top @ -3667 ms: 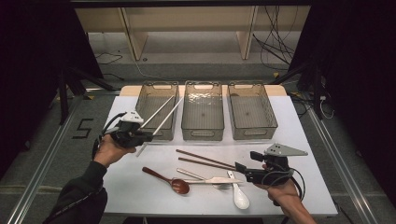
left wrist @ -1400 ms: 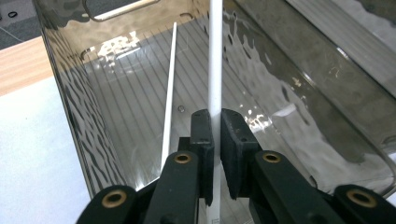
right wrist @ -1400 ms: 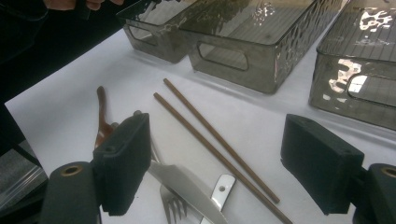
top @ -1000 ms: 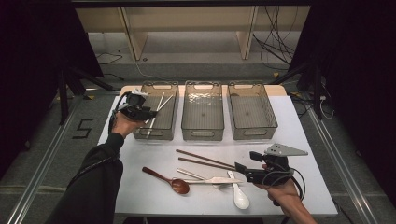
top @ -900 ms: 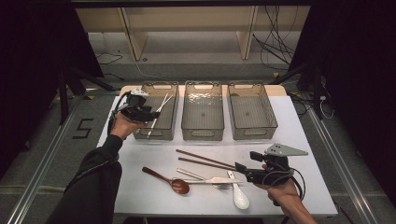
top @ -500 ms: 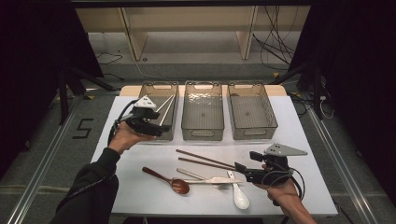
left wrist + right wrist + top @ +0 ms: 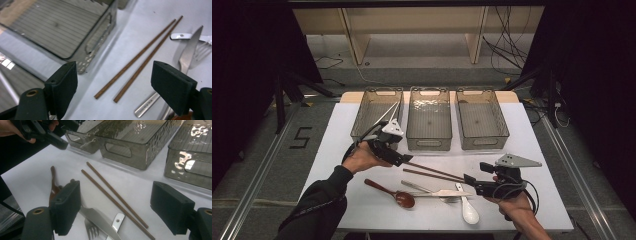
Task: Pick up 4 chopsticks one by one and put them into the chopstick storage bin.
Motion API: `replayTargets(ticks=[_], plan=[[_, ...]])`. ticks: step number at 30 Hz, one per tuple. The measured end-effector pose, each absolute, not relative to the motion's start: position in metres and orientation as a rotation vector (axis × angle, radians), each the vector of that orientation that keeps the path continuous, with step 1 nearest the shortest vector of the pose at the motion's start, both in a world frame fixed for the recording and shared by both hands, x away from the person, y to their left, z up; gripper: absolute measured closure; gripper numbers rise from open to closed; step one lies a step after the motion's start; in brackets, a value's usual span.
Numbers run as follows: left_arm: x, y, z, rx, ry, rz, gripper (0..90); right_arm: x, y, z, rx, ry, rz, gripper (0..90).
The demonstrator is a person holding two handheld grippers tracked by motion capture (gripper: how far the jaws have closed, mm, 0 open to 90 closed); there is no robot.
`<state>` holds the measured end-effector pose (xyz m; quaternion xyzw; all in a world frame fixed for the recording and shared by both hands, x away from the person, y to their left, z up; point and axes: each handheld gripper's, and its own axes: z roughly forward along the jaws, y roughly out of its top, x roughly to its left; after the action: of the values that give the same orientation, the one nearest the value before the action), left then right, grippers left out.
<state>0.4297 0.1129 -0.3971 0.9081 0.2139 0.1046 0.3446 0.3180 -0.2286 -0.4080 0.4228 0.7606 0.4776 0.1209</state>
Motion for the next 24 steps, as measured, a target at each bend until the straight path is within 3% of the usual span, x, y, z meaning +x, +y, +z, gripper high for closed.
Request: replayTargets(ticks=[13,24], plan=[[0.423,0.09,-0.413,2.453,0.452,0.193,19.3,0.318,-0.229,-0.408,1.234,2.221,1.395,25.4],[0.421,0.071,-0.434,2.559,0.366,0.147,24.8,0.318,-0.229,-0.408,1.236,2.219,1.398,25.4]])
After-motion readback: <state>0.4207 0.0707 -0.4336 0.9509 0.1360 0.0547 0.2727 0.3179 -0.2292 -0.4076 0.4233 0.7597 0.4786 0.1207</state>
